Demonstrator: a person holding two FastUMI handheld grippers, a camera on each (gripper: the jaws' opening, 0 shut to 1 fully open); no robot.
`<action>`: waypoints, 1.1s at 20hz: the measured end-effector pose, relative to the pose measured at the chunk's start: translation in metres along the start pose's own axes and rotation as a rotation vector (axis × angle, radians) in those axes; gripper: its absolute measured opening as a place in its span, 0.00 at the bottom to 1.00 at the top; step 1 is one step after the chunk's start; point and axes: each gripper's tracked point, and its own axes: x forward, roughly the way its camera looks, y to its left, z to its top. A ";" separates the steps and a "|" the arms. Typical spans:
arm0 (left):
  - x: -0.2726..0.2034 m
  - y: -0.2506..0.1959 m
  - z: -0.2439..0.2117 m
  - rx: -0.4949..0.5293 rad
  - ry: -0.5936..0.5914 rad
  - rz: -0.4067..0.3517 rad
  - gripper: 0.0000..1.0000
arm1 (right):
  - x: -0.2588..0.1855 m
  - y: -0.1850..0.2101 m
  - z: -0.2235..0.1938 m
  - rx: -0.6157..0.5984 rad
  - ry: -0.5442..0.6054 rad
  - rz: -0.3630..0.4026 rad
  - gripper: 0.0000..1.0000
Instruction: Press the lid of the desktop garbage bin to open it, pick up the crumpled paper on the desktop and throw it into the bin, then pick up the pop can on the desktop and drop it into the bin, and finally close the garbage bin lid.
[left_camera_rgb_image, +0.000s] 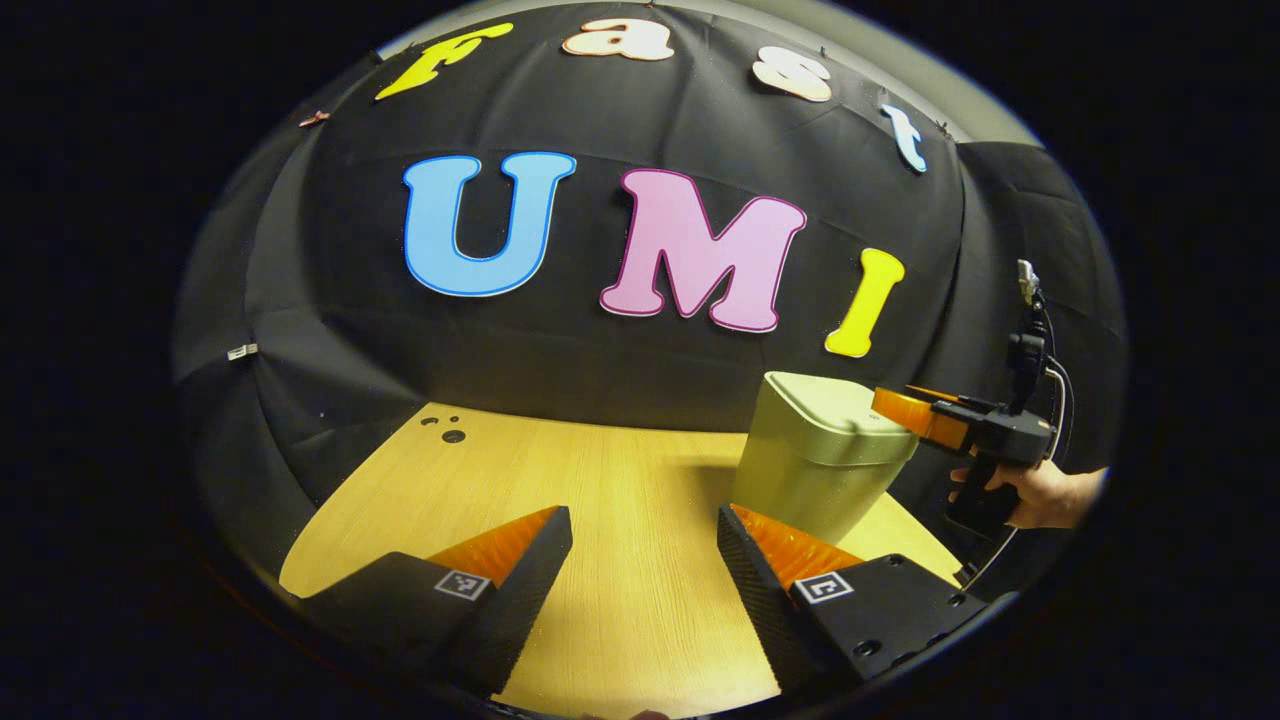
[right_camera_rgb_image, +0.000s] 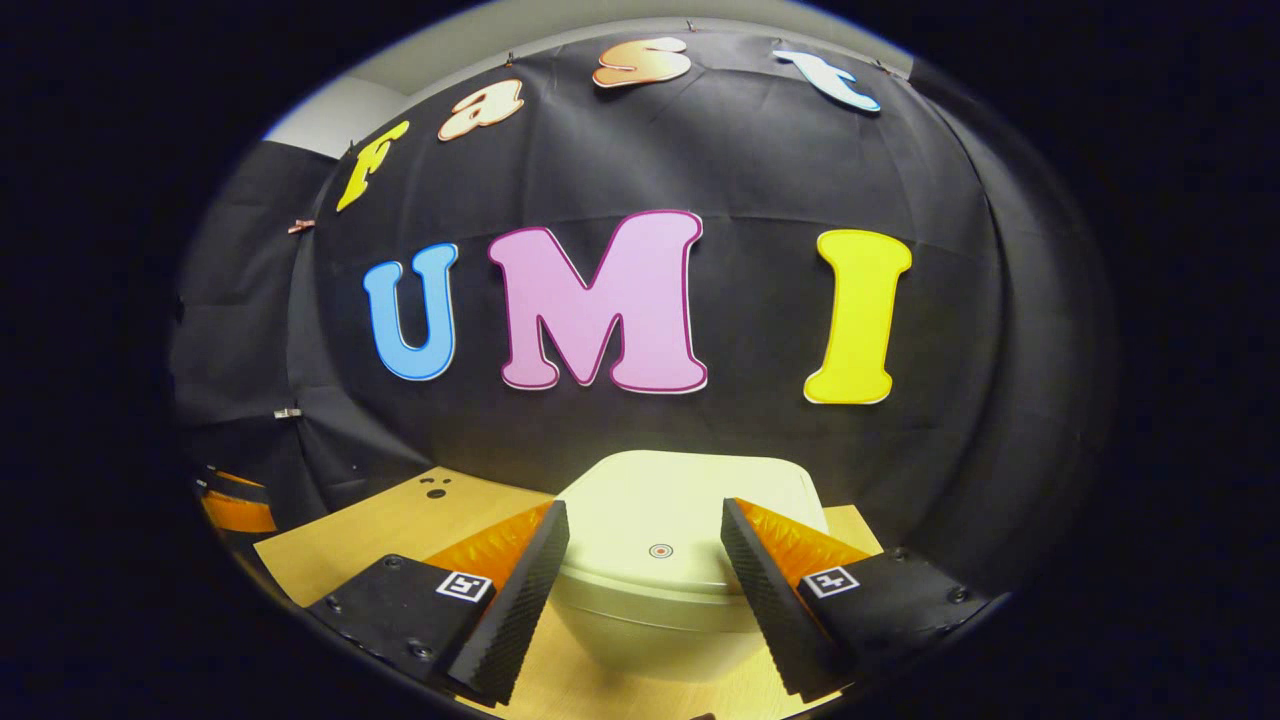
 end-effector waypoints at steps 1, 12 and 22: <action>0.001 0.000 0.002 0.007 -0.003 -0.013 0.95 | -0.004 0.002 0.006 0.017 -0.005 0.001 0.96; 0.014 -0.003 0.007 0.071 0.004 -0.155 0.95 | -0.077 0.030 0.018 -0.004 -0.037 -0.044 0.96; 0.016 -0.008 0.019 0.073 -0.034 -0.147 0.94 | -0.103 0.045 0.036 -0.049 -0.049 -0.019 0.95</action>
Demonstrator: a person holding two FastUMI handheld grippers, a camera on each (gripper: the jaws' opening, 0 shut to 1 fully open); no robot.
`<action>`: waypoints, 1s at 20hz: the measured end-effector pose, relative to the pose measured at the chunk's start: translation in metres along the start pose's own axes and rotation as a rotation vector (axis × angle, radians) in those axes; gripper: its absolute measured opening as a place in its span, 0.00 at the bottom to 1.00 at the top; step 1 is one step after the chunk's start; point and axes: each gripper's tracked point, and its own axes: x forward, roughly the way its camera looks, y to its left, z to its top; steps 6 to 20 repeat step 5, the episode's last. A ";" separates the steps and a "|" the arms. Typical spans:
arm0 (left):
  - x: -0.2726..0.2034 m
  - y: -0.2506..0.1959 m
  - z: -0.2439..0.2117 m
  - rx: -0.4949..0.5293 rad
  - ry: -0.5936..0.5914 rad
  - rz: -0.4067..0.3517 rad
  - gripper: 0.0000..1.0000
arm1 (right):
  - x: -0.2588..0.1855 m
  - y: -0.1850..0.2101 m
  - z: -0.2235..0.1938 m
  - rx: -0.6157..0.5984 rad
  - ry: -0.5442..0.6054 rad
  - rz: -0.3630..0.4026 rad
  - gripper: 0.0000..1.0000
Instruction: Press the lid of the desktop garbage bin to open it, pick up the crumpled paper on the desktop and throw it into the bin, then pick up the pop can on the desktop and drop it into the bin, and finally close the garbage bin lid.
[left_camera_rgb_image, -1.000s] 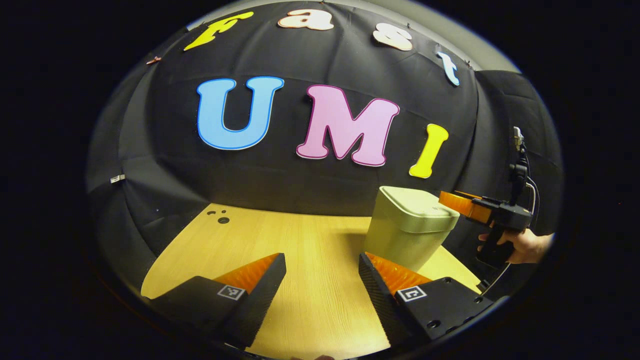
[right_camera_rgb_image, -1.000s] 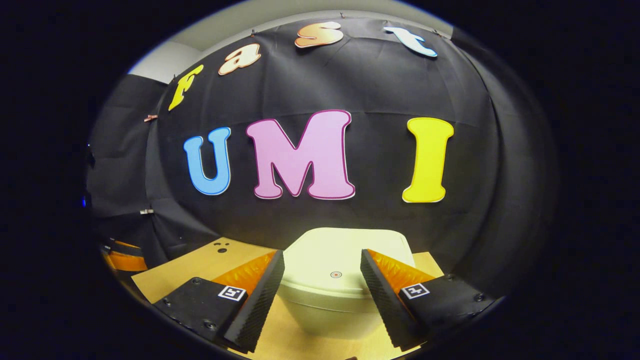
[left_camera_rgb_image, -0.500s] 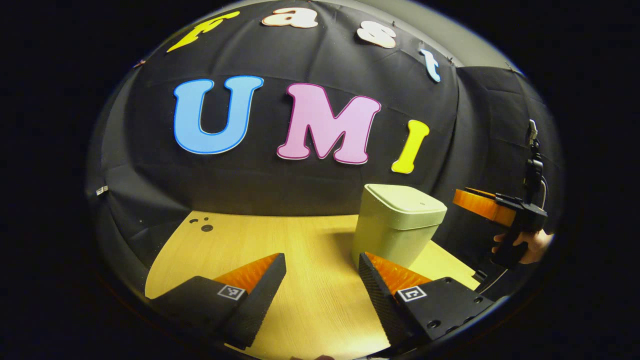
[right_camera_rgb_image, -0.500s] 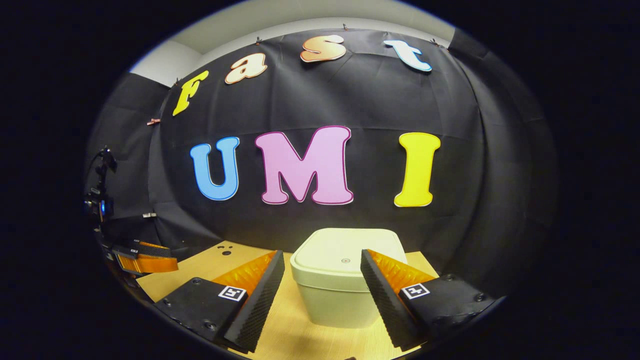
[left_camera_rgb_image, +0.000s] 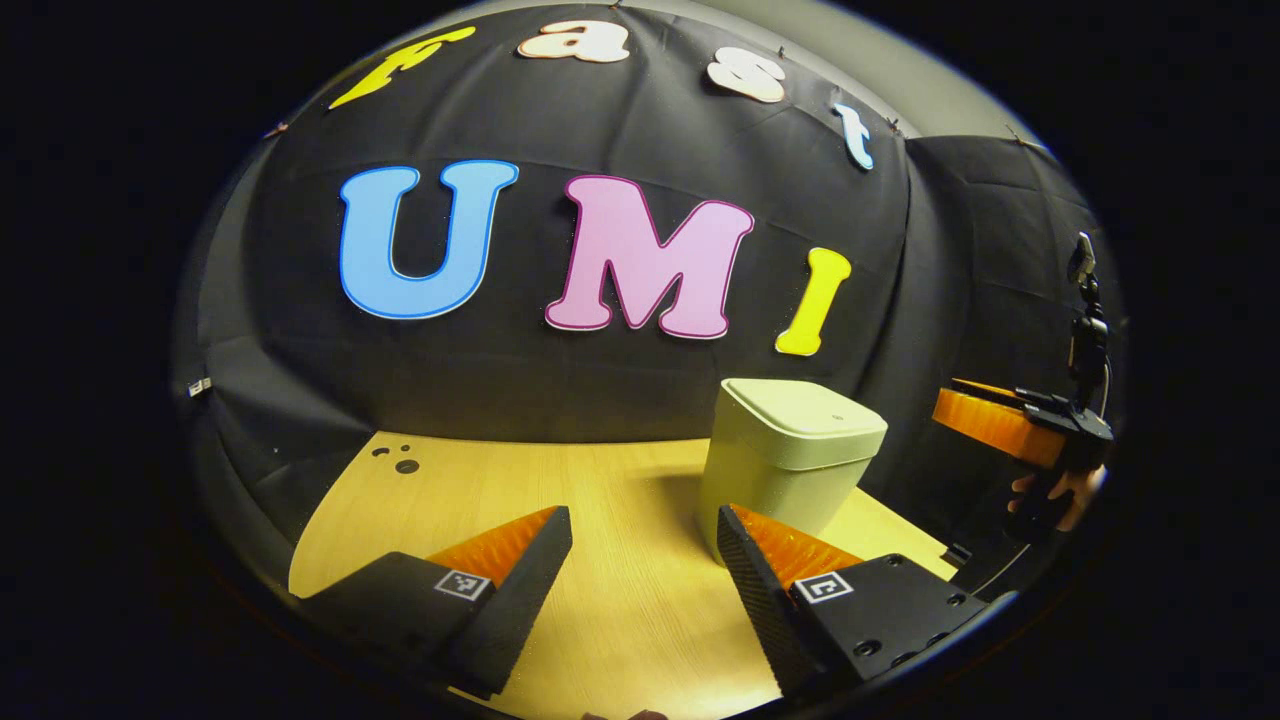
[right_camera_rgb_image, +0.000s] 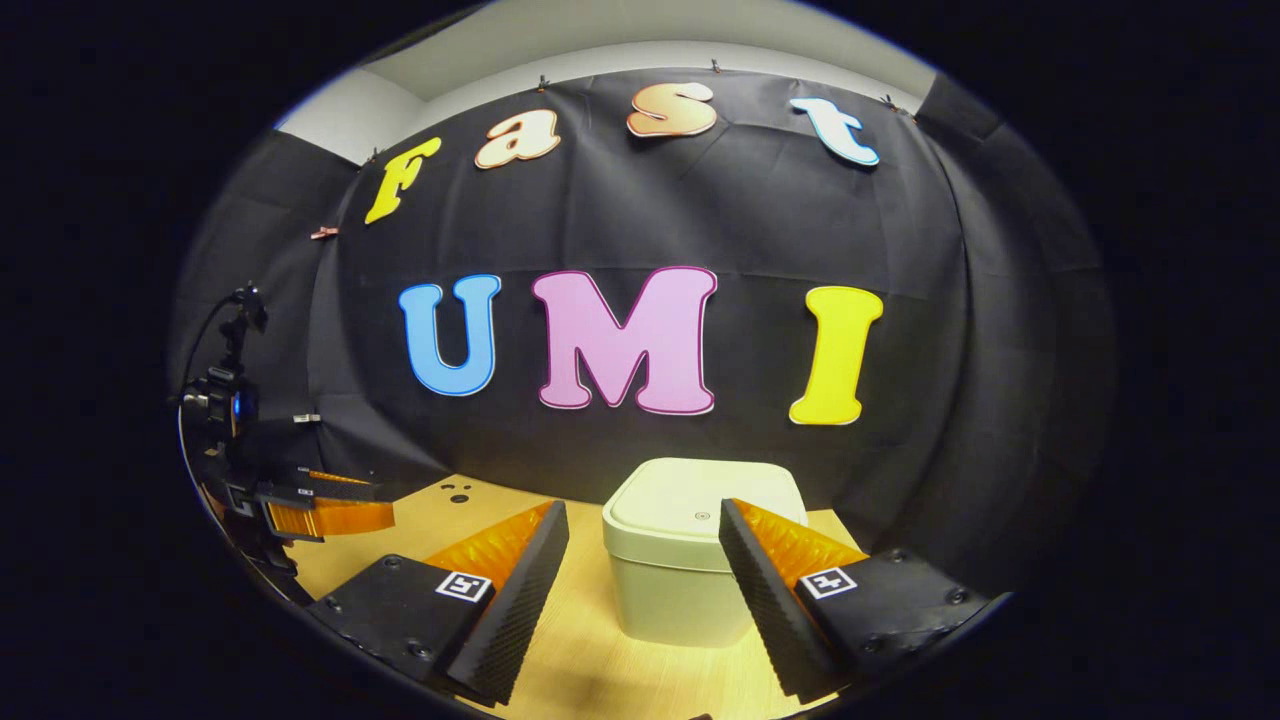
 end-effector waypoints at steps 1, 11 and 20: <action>0.000 0.001 0.005 0.005 -0.004 0.014 0.94 | -0.001 -0.001 0.002 0.007 -0.002 0.011 0.95; -0.001 -0.006 0.003 -0.003 0.010 0.069 0.94 | 0.002 -0.010 0.006 0.031 -0.016 0.053 0.95; -0.001 -0.006 0.003 -0.003 0.010 0.069 0.94 | 0.002 -0.010 0.006 0.031 -0.016 0.053 0.95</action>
